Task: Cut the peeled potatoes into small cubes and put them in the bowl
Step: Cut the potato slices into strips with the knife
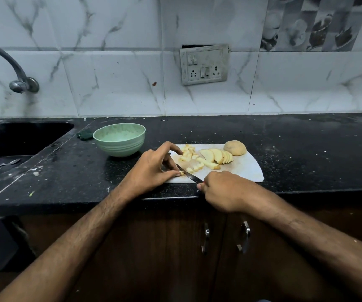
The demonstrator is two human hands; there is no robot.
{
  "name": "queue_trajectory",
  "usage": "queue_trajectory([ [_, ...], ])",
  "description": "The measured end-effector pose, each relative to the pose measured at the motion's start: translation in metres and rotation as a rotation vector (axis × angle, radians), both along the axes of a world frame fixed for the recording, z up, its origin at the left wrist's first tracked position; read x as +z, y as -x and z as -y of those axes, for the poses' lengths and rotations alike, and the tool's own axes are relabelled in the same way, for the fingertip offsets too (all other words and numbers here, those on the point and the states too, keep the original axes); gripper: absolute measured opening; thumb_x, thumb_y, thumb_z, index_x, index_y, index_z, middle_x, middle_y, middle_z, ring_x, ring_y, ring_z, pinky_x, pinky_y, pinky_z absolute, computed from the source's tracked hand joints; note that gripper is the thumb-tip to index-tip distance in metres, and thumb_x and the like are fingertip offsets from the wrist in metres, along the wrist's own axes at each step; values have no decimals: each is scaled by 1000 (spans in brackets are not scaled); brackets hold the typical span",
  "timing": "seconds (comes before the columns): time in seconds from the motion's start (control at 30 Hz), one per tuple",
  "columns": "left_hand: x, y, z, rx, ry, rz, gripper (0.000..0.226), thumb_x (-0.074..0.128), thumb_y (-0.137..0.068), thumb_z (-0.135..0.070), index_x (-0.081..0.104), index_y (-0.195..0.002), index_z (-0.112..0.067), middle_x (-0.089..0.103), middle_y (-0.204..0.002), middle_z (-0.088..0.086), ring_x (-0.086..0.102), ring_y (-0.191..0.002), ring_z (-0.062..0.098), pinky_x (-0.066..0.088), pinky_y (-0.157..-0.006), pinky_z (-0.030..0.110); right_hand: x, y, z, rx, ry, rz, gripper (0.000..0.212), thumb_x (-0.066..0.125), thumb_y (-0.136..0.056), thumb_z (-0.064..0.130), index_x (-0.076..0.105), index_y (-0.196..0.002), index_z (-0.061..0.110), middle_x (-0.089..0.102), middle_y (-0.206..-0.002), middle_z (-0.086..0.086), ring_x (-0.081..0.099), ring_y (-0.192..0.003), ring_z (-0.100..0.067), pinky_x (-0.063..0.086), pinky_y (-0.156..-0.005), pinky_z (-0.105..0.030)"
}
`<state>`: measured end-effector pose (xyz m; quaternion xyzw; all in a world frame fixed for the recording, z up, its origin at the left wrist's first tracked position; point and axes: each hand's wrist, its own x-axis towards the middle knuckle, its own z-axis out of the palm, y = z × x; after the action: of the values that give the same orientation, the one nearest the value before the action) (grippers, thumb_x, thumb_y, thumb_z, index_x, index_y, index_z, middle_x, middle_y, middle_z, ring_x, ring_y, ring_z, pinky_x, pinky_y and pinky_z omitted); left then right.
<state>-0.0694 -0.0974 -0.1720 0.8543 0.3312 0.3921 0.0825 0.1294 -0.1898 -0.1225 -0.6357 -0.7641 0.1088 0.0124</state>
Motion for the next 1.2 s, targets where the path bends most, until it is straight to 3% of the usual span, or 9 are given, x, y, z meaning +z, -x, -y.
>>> queue_trajectory([
  [0.13,-1,1,-1,-15,-7,-3,43,84,-80,-9,60,-115,-17,74,-76,-11,71,-79,4,52,-74,20,-4,4,3,-3,35,-7,26,37,-104,39,48,-103,15,57,-105,-12,51,-89,-24,42,-78,-35],
  [0.27,-3,4,-4,-4,-18,-28,36,85,-81,-13,70,-114,-18,74,-79,-10,72,-81,6,56,-77,31,-4,3,15,53,-111,182,34,33,-105,39,53,-117,15,60,-114,-9,56,-98,-26,37,-74,-36],
  [0.37,-4,4,-5,9,-22,-45,31,84,-82,-17,74,-111,-19,74,-80,-11,70,-80,3,54,-77,24,6,-7,17,72,-83,226,35,34,-104,41,55,-116,17,61,-114,-8,52,-89,-24,40,-75,-36],
  [0.43,-4,4,-6,19,-15,-43,30,84,-82,-18,74,-111,-20,73,-80,-12,70,-80,2,50,-76,17,17,-18,16,69,-28,264,38,34,-104,45,57,-116,17,61,-116,-7,56,-98,-26,41,-78,-35],
  [0.5,-4,3,-6,31,-16,-39,30,84,-83,-17,74,-111,-20,73,-80,-13,69,-81,2,46,-75,12,33,-36,11,90,24,279,38,36,-105,46,60,-106,16,61,-105,-4,58,-96,-21,37,-73,-32],
  [0.67,-3,0,-7,34,-25,-61,23,78,-89,-20,75,-112,-20,72,-83,-13,68,-82,3,45,-74,10,50,-89,-27,82,72,-91,43,44,-103,43,52,-70,16,54,-54,0,44,-44,-13,37,-48,-25],
  [0.9,3,-17,-24,12,159,-79,26,85,-81,-22,77,-106,-27,70,-81,-6,66,-82,12,51,-73,20,-20,-100,-93,28,-158,-920,40,42,-105,38,50,-77,11,38,-47,3,27,-39,-12,24,-36,-18],
  [1.0,1,-26,-30,41,131,-115,25,84,-82,-26,77,-106,-29,68,-80,-7,64,-80,12,47,-73,20,-32,-95,-103,35,-250,-1029,40,42,-105,39,51,-77,12,39,-47,1,27,-40,-12,24,-36,-19],
  [1.2,4,-32,-43,111,44,-194,22,80,-85,-30,74,-106,-31,66,-82,-15,63,-79,3,52,-83,38,-39,-97,-107,70,-253,-1075,39,42,-106,38,50,-78,11,38,-45,5,25,-38,-9,22,-37,-19],
])
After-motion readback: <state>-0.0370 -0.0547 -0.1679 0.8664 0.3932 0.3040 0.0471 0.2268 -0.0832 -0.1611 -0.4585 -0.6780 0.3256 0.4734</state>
